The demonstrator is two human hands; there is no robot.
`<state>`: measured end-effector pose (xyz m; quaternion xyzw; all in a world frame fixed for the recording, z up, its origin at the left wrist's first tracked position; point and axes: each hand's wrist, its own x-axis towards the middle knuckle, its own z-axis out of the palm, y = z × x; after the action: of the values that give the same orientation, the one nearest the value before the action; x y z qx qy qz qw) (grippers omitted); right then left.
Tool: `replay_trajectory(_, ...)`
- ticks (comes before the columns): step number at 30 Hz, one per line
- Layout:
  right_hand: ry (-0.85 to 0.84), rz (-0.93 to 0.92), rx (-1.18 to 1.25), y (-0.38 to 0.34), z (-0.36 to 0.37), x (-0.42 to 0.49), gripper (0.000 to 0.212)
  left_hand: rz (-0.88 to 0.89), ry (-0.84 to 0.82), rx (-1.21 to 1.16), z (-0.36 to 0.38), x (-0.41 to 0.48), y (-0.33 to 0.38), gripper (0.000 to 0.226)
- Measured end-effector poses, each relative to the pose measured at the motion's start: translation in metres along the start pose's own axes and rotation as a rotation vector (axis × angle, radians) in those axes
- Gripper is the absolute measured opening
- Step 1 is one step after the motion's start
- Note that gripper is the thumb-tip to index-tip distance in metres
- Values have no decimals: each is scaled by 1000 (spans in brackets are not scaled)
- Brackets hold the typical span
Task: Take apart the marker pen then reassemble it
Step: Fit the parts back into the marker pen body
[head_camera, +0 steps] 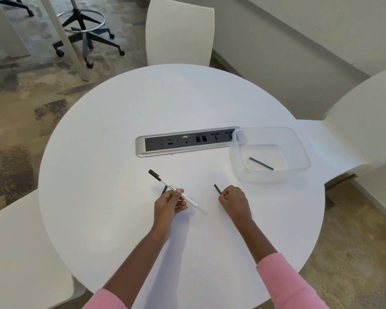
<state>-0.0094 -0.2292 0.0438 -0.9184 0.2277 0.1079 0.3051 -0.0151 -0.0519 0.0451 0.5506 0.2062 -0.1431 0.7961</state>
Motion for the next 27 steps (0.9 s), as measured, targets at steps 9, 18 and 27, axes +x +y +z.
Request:
replay_trajectory(9,-27,41,504,2,-13,-32,15,-121,-13,-302,7,-5,17,16)
replay_trajectory(18,51,-140,1152,-34,-43,-62,14,-275,-30,-517,18,-12,32,17)
replay_trajectory(27,87,-259,1153,-51,-50,-78,15,-349,-30,-663,29,-21,42,28)
